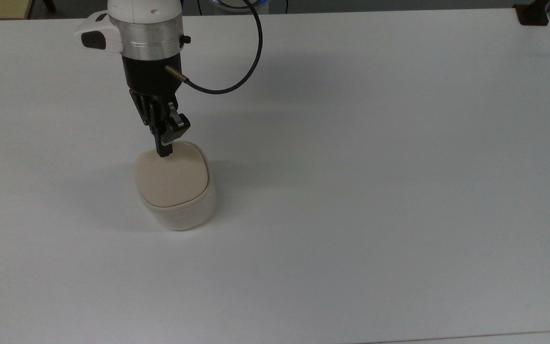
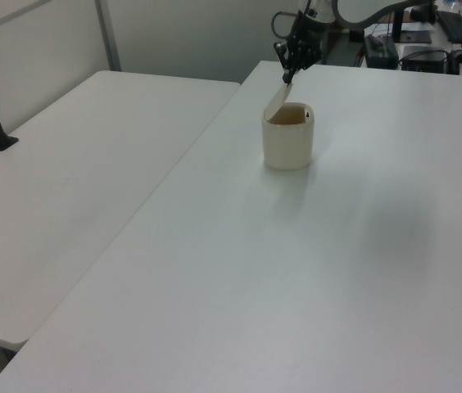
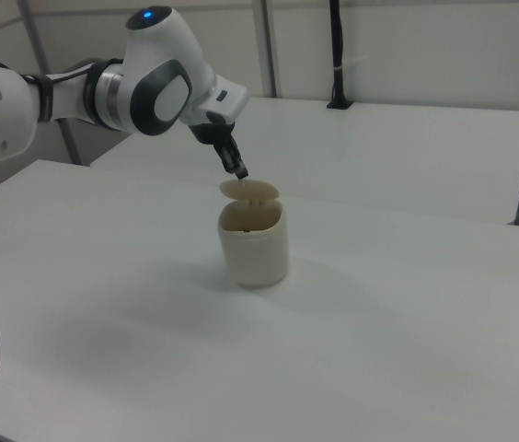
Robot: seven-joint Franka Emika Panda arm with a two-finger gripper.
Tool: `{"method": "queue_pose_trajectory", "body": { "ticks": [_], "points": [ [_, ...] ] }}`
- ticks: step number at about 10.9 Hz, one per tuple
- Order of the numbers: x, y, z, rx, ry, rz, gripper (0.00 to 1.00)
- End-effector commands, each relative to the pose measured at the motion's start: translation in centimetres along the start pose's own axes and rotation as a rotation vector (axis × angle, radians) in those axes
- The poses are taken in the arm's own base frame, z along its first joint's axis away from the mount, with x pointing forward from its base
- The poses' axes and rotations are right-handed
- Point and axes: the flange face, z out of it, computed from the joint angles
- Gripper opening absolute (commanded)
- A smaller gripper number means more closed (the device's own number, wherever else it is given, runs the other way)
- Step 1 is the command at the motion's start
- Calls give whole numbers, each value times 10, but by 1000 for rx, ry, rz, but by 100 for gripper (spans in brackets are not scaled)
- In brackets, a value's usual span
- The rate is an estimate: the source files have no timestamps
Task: Close the trash bin
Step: 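Push the raised lid down with the gripper fingertips until it shuts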
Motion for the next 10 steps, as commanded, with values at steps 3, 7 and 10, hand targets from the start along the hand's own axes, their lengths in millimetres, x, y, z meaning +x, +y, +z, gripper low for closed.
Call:
{"method": "queue_pose_trajectory", "body": {
  "ticks": [3,7,10],
  "points": [
    [-13,24,20,-53,-51,-44,0],
    [-12,38,33,-77,-72,-77,0],
    [-19,46,47,-107,-87,-111,0]
  ]
}}
